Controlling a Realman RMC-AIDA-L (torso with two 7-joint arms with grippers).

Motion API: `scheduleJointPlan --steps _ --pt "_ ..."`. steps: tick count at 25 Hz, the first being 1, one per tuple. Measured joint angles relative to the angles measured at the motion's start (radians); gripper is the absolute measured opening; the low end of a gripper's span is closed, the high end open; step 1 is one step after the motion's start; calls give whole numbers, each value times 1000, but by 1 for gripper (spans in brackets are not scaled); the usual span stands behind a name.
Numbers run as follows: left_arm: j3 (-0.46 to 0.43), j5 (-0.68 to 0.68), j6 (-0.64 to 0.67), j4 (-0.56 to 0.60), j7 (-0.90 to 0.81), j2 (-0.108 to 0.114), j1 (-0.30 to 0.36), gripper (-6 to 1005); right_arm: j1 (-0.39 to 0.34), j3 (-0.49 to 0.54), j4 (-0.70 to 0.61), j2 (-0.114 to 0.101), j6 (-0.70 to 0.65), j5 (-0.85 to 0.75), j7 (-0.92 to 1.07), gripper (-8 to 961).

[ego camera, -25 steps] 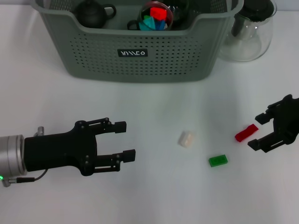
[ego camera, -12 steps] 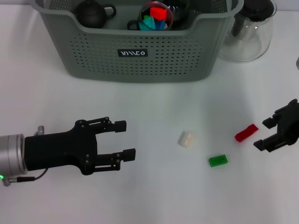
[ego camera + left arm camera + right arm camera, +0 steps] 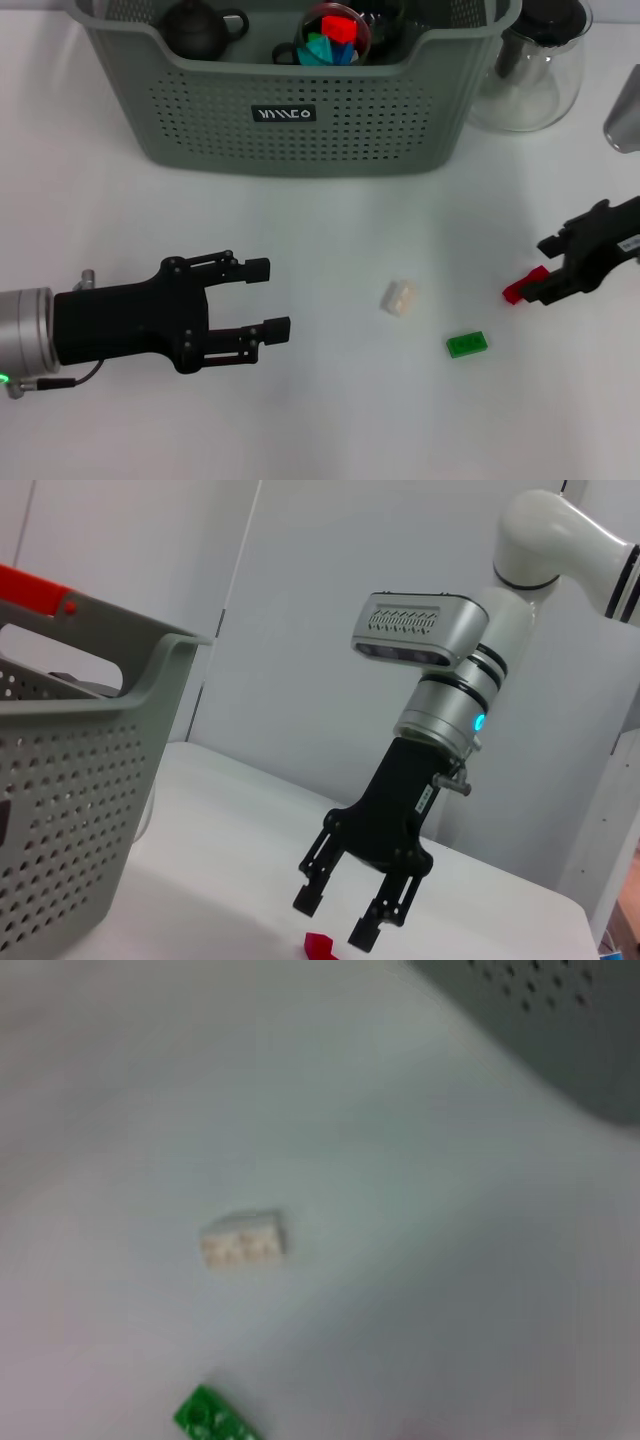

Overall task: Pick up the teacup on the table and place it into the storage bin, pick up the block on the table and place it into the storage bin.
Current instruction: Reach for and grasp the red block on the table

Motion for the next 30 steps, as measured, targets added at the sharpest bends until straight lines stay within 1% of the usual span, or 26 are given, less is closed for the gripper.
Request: scheduleJointPlan --steps 5,12,18,26,30 --pt "0 0 -1 0 0 0 -1 764 34 2 70 -2 28 32 -23 744" --pt "0 0 -19 0 0 0 3 764 72 0 164 -4 73 32 -34 744" --pt "0 0 -20 0 0 0 4 764 72 5 164 -8 41 15 -20 744" --pt "0 0 -26 -1 0 0 2 764 55 12 159 -25 -12 13 -5 745" --pt "0 0 -26 -2 0 0 3 764 46 12 152 -27 -16 2 -3 745"
